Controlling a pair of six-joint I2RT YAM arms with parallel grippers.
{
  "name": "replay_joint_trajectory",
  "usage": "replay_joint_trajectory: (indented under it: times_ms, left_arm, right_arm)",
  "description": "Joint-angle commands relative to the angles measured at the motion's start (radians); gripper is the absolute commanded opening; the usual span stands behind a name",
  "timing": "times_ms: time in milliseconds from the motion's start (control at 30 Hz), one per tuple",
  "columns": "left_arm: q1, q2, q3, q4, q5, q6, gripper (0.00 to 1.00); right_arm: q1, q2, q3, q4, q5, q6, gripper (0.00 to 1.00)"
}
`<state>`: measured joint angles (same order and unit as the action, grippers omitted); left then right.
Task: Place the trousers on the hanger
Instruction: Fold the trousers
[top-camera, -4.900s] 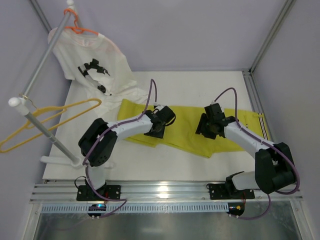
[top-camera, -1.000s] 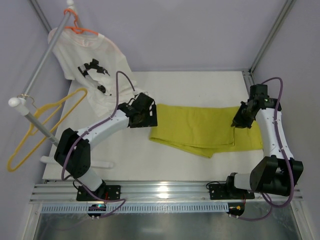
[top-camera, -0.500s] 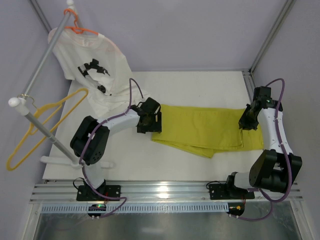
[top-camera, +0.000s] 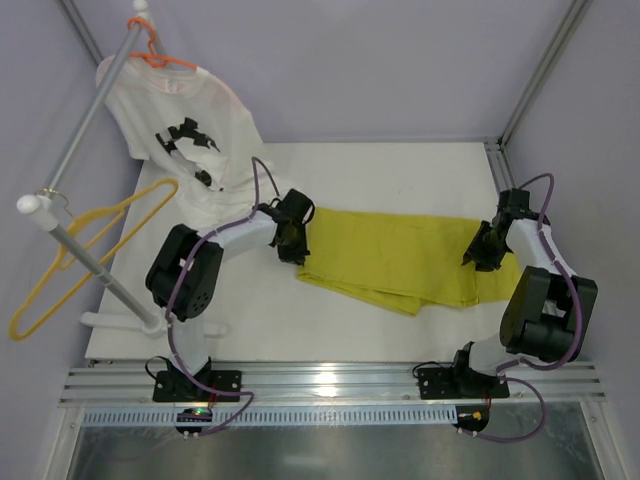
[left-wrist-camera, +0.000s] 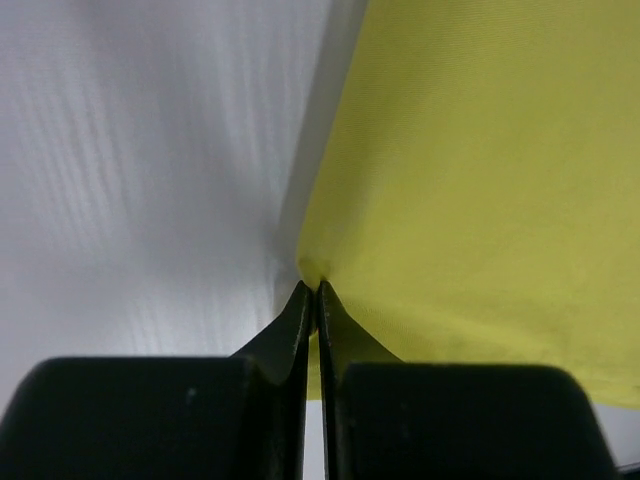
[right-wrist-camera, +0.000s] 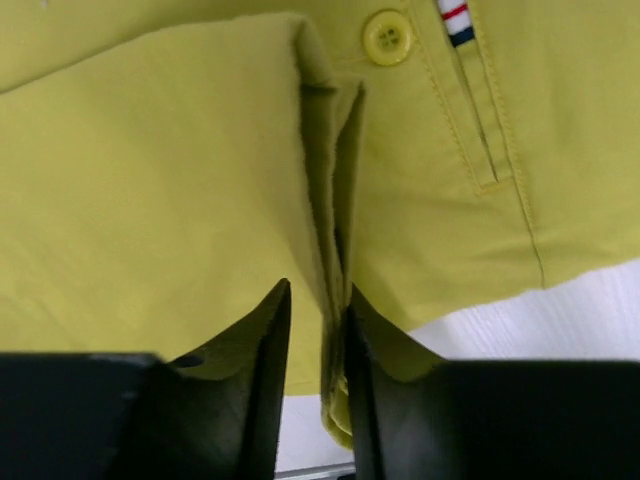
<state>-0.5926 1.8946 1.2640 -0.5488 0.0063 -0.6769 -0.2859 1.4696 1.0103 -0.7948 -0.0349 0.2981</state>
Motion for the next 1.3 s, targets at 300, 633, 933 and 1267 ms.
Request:
replay_joint_trajectory:
  times_ms: [300, 633, 933, 1267]
  left_arm:
    - [0.175, -0.089, -0.103, -0.24, -0.275, -0.039, 0.01]
    - [0.18, -0.098, -0.135, -0.261, -0.355, -0.081, 0.0]
    - [0.18, -0.137, -0.127, -0.28, -0.38, -0.099, 0.02]
    - [0.182, -0.212, -0.069, -0.31, -0.408, -0.112, 0.62]
  right_arm:
    - [0.002, 0.031, -0.082, 0.218, -0.421, -0.033, 0.56]
    - [0.062, 0.021, -0.226, 0.359, -0.499, 0.022, 0.59]
    - [0.148, 0.006, -0.242, 0.387, -0.441, 0.061, 0.28]
    - [0.35, -0.061, 0.069, 0.06, -0.194, 0.07, 0.04]
